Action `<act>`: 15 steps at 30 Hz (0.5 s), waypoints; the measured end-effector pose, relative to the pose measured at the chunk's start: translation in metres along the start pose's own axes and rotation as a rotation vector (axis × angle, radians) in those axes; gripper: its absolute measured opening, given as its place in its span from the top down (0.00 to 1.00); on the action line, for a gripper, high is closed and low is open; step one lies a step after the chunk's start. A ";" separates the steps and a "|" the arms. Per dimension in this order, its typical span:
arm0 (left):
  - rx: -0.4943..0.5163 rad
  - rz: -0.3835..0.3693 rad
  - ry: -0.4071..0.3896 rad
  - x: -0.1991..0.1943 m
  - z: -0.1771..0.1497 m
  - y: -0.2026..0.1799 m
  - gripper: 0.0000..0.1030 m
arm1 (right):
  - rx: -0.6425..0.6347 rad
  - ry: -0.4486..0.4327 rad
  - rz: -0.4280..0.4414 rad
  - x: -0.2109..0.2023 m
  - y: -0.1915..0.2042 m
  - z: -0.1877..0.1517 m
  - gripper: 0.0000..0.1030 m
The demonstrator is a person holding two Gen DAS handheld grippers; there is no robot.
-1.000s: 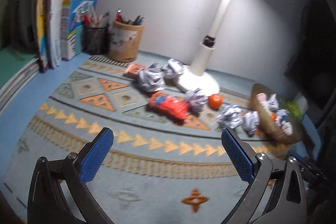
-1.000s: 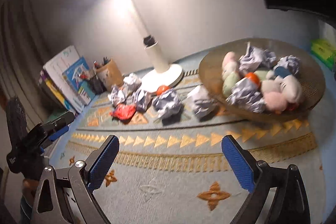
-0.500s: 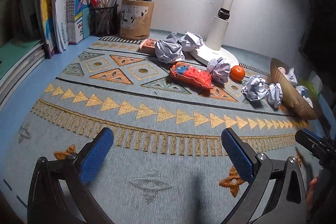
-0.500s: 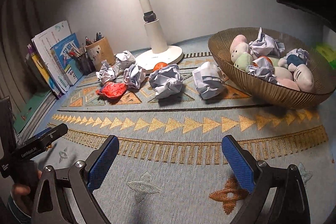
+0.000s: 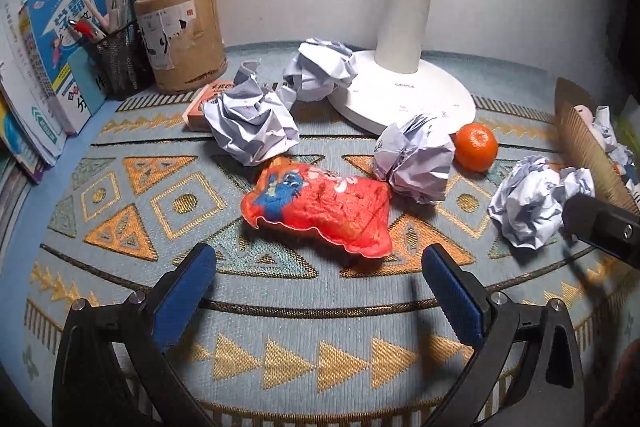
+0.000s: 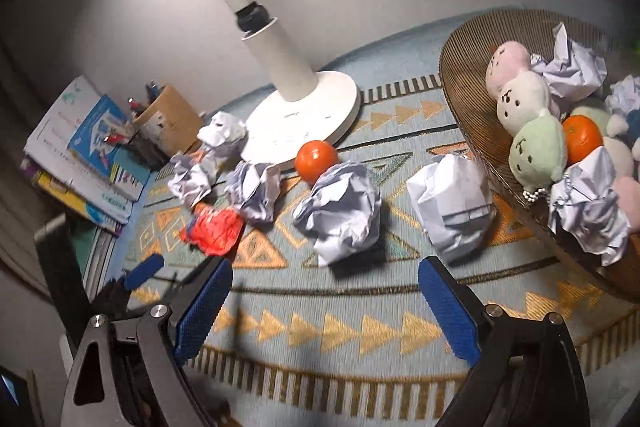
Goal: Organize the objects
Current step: 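Move both tools back over the rug toward the red snack bag, then grasp the red snack bag with the left tool while the right grasps a paper ball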
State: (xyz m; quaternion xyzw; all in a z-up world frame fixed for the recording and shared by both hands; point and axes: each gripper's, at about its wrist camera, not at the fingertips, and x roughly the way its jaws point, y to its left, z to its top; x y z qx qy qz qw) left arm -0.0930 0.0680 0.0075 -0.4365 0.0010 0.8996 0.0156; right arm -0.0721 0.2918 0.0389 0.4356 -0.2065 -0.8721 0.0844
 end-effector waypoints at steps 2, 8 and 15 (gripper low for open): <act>-0.025 0.007 0.031 0.008 0.004 0.003 0.01 | -0.002 -0.012 -0.017 0.014 0.001 0.005 0.14; -0.084 0.027 0.051 0.008 0.004 0.018 0.01 | -0.142 -0.036 -0.060 0.027 0.016 0.000 0.14; -0.152 0.246 0.019 -0.030 -0.028 0.081 0.02 | -0.126 -0.007 -0.034 0.029 0.012 -0.005 0.14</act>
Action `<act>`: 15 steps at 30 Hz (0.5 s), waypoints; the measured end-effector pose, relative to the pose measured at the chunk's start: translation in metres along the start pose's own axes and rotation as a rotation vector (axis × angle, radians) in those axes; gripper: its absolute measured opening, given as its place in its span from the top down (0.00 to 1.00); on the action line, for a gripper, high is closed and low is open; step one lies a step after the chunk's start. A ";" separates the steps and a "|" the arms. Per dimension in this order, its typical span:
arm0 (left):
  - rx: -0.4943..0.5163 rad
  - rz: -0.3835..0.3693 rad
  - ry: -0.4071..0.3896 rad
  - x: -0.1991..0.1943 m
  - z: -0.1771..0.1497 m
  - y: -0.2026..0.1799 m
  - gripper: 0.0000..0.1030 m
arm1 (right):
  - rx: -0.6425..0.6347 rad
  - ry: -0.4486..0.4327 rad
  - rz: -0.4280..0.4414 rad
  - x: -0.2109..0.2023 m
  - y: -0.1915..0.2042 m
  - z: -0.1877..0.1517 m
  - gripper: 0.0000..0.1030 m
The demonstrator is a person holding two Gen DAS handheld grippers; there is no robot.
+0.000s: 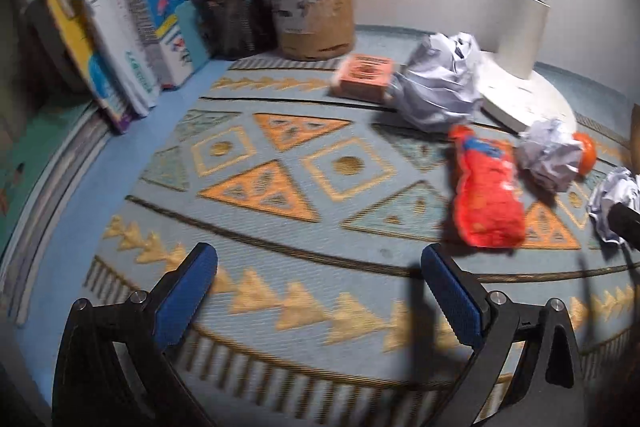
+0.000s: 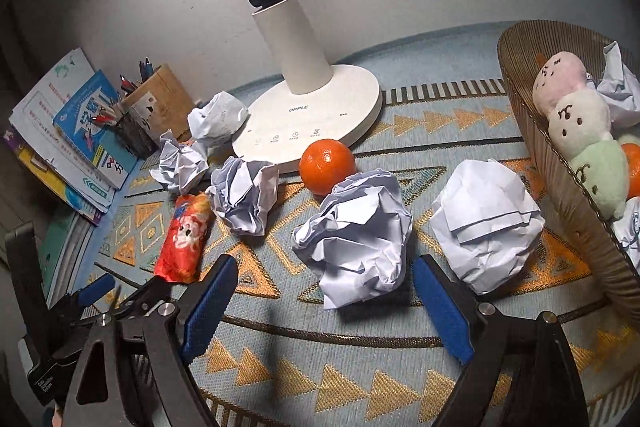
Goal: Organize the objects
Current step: 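Grasp the red snack bag with the left tool while the right grasps a paper ball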
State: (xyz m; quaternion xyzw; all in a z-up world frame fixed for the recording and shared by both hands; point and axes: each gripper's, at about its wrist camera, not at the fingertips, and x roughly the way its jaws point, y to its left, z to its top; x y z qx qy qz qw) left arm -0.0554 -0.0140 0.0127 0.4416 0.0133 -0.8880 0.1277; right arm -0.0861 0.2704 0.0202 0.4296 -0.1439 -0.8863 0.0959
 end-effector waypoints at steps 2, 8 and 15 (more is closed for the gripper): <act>-0.062 -0.096 0.009 -0.004 0.003 0.020 0.02 | 0.012 0.004 0.011 0.000 -0.002 0.000 0.14; -0.018 -0.414 0.033 -0.002 0.023 -0.028 0.02 | -0.022 -0.008 -0.009 0.000 0.002 0.002 0.23; 0.132 -0.368 0.032 0.019 0.033 -0.086 0.34 | -0.055 -0.015 -0.026 0.004 0.002 0.009 0.32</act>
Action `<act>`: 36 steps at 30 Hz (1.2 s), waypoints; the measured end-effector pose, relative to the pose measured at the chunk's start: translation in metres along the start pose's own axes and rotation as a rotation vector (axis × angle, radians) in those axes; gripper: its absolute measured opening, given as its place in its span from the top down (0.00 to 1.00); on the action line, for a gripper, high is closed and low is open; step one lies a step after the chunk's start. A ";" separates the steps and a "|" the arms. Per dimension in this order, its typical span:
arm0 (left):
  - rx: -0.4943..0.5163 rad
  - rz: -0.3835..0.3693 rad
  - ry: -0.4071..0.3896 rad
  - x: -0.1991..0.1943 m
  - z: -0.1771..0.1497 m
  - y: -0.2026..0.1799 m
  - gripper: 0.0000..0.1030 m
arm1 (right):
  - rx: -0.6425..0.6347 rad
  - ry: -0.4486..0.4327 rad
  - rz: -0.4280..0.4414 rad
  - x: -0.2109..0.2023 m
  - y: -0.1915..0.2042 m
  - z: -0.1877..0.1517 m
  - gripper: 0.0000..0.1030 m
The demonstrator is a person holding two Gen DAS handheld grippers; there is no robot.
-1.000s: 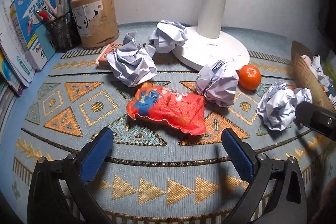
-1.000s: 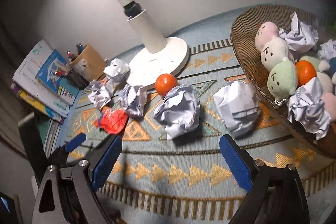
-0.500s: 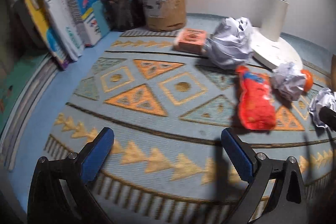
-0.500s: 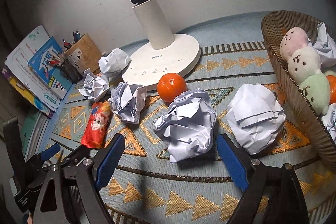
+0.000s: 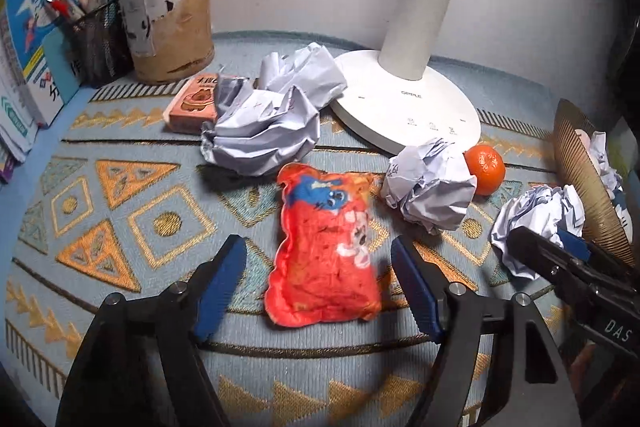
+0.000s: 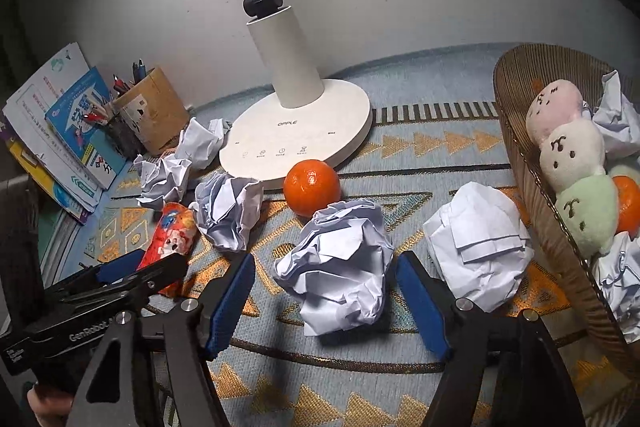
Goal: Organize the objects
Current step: 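Grasp the red snack bag with the left tool while the right grasps a paper ball, then carry the red bag and paper ball into the amber bowl and open both tools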
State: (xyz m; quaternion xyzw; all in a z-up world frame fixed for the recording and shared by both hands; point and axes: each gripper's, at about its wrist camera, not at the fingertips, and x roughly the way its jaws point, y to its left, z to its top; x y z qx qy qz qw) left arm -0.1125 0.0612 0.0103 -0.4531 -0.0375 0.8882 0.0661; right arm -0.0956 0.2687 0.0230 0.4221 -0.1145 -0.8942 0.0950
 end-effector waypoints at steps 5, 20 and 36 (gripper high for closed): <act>0.048 0.035 -0.036 0.002 -0.002 -0.004 0.64 | -0.048 0.001 -0.002 0.003 0.010 -0.002 0.47; -0.132 -0.020 -0.145 -0.092 -0.092 0.046 0.67 | -0.177 -0.139 0.099 -0.074 0.059 -0.036 0.48; -0.075 -0.048 -0.221 -0.097 -0.099 0.040 0.67 | -0.260 -0.019 0.076 -0.093 0.061 -0.118 0.23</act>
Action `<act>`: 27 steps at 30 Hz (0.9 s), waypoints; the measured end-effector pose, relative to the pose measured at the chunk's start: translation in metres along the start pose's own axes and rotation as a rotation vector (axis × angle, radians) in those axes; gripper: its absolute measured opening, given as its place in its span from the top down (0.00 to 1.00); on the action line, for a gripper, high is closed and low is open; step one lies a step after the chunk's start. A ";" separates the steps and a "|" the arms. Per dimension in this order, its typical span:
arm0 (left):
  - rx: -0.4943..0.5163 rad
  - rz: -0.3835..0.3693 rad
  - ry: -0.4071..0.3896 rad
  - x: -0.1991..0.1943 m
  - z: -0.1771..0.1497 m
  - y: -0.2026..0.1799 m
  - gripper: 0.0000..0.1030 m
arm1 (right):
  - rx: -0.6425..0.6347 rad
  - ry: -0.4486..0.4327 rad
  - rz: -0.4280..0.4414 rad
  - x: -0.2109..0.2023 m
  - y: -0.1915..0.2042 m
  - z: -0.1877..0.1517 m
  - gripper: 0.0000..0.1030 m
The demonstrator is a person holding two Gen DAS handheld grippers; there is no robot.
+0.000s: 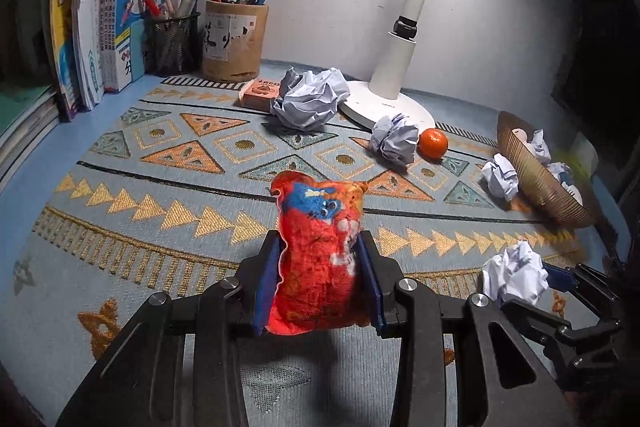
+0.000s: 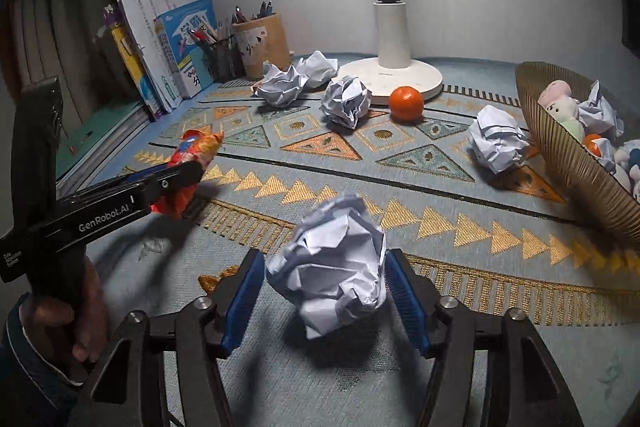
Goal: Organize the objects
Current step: 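Carry the red bag and paper ball into the amber bowl and open both tools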
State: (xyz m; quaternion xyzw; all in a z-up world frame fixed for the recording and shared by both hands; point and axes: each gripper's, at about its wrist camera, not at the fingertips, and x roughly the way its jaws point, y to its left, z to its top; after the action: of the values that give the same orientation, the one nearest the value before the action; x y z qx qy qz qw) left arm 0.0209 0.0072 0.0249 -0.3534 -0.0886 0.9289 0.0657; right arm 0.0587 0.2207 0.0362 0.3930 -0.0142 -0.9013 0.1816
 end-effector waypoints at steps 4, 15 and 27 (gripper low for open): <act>0.000 -0.006 -0.006 -0.001 -0.001 -0.001 0.67 | 0.043 -0.053 -0.009 -0.009 -0.007 0.000 0.15; 0.007 -0.007 0.003 0.001 -0.001 -0.002 0.67 | 0.025 0.011 0.014 -0.001 -0.003 -0.001 0.10; 0.023 0.025 0.034 0.007 -0.001 -0.005 0.67 | -0.036 0.088 -0.098 0.017 0.009 -0.002 0.53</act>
State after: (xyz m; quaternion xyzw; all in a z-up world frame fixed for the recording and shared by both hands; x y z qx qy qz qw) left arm 0.0173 0.0138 0.0207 -0.3695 -0.0721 0.9245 0.0596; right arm 0.0528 0.2069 0.0242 0.4292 0.0291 -0.8911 0.1448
